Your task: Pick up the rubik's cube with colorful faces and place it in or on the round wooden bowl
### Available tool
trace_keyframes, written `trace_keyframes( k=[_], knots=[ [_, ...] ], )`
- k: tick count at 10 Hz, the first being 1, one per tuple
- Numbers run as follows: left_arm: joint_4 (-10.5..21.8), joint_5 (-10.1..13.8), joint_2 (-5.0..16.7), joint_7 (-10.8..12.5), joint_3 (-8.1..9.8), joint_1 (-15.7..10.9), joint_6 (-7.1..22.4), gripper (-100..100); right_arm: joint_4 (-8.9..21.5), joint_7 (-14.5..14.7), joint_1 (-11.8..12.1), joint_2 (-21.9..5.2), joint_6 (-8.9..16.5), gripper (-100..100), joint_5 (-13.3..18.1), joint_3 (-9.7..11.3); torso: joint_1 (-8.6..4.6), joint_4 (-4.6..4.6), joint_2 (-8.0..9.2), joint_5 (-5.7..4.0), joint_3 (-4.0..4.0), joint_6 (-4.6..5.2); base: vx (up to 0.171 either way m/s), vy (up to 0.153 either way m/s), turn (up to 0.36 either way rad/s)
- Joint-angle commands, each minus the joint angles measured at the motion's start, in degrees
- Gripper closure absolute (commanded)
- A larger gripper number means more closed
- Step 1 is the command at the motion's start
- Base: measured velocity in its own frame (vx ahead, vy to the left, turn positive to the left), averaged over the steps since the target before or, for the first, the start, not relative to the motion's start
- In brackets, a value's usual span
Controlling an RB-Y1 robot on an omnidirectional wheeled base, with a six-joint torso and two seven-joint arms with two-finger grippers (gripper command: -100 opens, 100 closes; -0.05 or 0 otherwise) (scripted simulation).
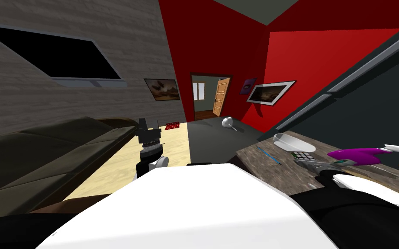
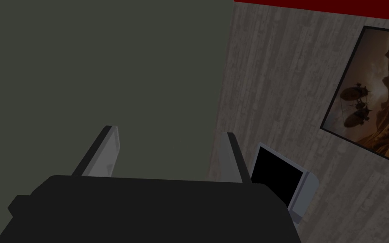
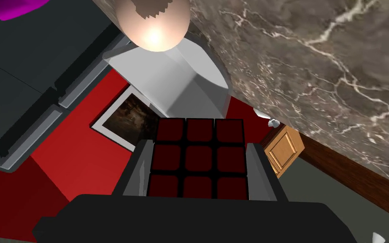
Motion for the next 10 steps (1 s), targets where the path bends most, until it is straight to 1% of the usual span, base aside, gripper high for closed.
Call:
trace_keyframes(
  k=[1, 2, 3, 4, 5, 6, 7, 8, 9, 10],
  knots=[
    [0.0, 0.0, 0.0, 0.0, 0.0, 0.0, 0.0, 0, 1.1, 0.1, -2.9, 0.7, 2.9, 100, 0.2, 0.1, 0.0, 0.0, 0.0, 0.0, 0.0, 0.0, -0.02, -0.03, -0.072],
    [0.0, 0.0, 0.0, 0.0, 0.0, 0.0, 0.0, 0, 1.1, 0.1, -2.9, 0.7, 3.6, 100, 0.2, 0.1, -0.04, 0.03, 0.05, 0.03, 0.04, 0.05, -0.019, -0.023, -0.034],
    [0.0, 0.0, 0.0, 0.0, 0.0, 0.0, 0.0, 0, 1.9, -0.5, -5.4, 0.9, 5.0, 100, 0.4, 1.0, -0.02, 0.03, 0.07, 0.01, 0.05, 0.03, -0.026, -0.031, -0.067],
    [0.0, 0.0, 0.0, 0.0, 0.0, 0.0, 0.0, 0, 1.9, -0.5, -5.4, 0.9, 6.5, 100, 0.4, 1.0, -0.03, 0.03, 0.09, 0.01, 0.06, 0.01, -0.028, -0.03, -0.03],
    [0.0, 0.0, 0.0, 0.0, 0.0, 0.0, 0.0, 0, 2.6, -1.1, -7.8, 1.1, 8.2, 100, 0.5, 2.0, -0.03, 0.04, 0.1, 0.02, 0.07, 0.02, -0.032, -0.038, -0.072],
    [0.0, 0.0, 0.0, 0.0, 0.0, 0.0, 0.0, 0, 2.6, -1.1, -7.8, 1.1, 9.4, 100, 0.5, 2.0, -0.05, 0.06, 0.13, 0.02, 0.09, 0.04, -0.026, -0.034, -0.034],
    [0.0, 0.0, 0.0, 0.0, 0.0, 0.0, 0.0, 0, 3.4, -1.6, -10.1, 1.4, 10.8, 100, 0.5, 2.9, -0.03, 0.05, 0.14, 0.03, 0.09, 0.03, -0.038, -0.045, -0.074],
    [0.0, 0.0, 0.0, 0.0, 0.0, 0.0, 0.0, 0, 3.4, -1.6, -10.1, 1.4, 12.2, 100, 0.5, 2.9, -0.05, 0.06, 0.17, 0.03, 0.11, 0.03, -0.035, -0.034, -0.027],
    [0.0, 0.0, 0.0, 0.0, 0.0, 0.0, 0.0, 0, 4.1, -2.2, -11.9, 1.7, 14.9, 100, 0.6, 3.9, -0.01, 0.07, 0.18, 0.05, 0.12, 0.04, -0.042, -0.048, -0.056],
    [0.0, 0.0, 0.0, 0.0, 0.0, 0.0, 0.0, 0, 4.1, -2.2, -12.4, 1.7, 14.9, 100, 0.6, 3.9, -0.05, 0.07, 0.22, 0.06, 0.14, 0.09, -0.033, -0.045, -0.045]
  ],
)
